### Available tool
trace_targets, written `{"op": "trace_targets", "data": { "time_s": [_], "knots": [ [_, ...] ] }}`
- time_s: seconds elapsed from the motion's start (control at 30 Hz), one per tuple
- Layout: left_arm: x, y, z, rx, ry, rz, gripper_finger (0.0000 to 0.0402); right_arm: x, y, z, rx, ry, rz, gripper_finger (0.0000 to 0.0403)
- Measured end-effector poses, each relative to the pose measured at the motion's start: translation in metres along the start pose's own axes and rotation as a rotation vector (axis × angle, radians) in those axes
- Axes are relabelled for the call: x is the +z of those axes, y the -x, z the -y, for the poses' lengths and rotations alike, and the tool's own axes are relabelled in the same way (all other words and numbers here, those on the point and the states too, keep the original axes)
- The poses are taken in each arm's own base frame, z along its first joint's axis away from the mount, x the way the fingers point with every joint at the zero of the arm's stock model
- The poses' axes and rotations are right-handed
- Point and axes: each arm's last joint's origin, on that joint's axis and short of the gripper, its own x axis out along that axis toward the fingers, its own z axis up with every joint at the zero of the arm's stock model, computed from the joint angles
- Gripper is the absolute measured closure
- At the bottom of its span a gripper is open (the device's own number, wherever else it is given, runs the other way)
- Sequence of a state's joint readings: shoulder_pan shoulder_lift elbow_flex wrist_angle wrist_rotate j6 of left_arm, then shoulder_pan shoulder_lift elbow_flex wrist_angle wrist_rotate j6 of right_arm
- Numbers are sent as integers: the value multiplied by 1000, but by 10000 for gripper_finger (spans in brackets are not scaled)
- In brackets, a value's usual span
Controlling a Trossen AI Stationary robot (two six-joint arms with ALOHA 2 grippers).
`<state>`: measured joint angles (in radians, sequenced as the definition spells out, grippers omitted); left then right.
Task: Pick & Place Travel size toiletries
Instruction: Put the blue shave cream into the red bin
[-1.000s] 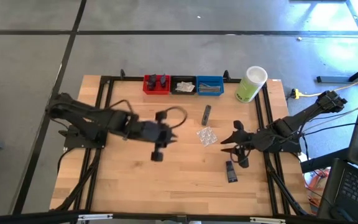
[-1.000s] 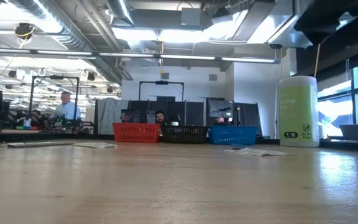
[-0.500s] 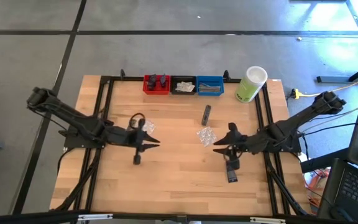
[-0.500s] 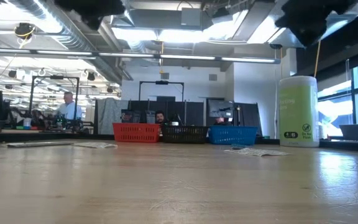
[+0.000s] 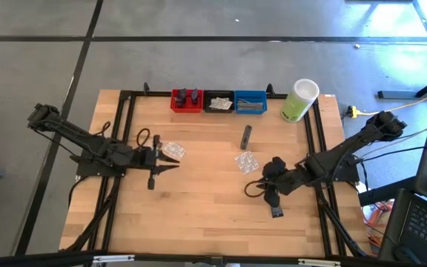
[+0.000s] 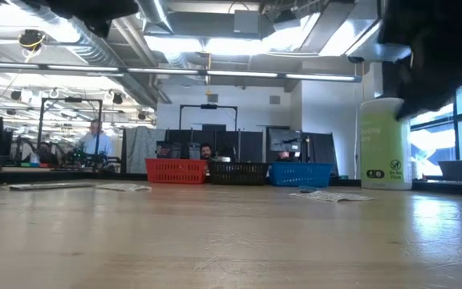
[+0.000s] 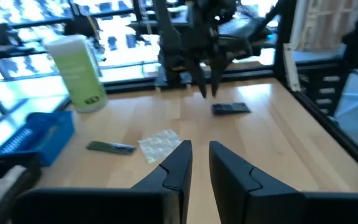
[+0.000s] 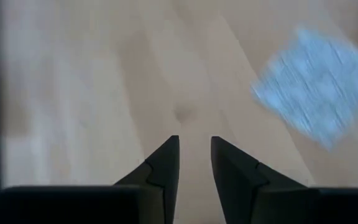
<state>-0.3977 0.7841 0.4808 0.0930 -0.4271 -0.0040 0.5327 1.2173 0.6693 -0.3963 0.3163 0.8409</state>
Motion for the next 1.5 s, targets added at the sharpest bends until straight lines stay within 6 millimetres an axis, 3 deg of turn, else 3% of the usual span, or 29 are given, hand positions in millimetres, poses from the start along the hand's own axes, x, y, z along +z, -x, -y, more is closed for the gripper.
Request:
{"op": "trace_targets", "data": {
  "time_s": [0.2, 0.43, 0.63, 0.87, 1.0, 1.23, 1.5],
  "knots": [
    [4, 4, -2, 22, 47, 32, 352, -21, 5, 11, -120, -170, -217, 315],
    [3, 3, -2, 22, 47, 26, 348, -40, 11, -2, -121, -335, -236, 317],
    [3, 3, -2, 22, 47, 26, 352, -59, 4, -13, -178, -439, -325, 304],
    [3, 3, -2, 20, 47, 26, 348, -57, 15, -51, -318, -385, -277, 332],
    [3, 3, -2, 20, 47, 26, 349, -65, 11, -68, -400, -341, -284, 334],
    [3, 3, -2, 20, 47, 26, 351, -92, -2, -75, -483, -367, -319, 267],
    [3, 3, -2, 20, 47, 26, 348, -97, 0, -78, -474, -429, -152, 163]
  ]
}}
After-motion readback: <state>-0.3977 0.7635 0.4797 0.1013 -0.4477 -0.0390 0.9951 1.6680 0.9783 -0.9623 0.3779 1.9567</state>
